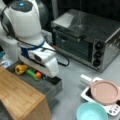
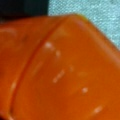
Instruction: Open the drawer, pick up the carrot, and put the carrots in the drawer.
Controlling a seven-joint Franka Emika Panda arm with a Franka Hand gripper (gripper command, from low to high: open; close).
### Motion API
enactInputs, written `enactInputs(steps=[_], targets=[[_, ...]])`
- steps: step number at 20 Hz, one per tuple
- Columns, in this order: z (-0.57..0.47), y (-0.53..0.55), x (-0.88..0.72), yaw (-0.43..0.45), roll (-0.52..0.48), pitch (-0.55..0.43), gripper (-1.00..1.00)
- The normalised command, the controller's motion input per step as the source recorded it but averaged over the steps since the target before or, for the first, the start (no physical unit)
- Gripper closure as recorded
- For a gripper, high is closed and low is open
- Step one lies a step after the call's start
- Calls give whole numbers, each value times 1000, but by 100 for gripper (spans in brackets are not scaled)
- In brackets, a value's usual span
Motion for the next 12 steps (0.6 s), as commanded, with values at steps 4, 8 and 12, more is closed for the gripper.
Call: enactInputs(steps=[4, 8, 12], targets=[[-135, -15, -338, 58, 177, -224, 100], [-146, -2, -280, 50, 186, -262, 100], [-109, 31, -210, 16, 180, -275, -100]])
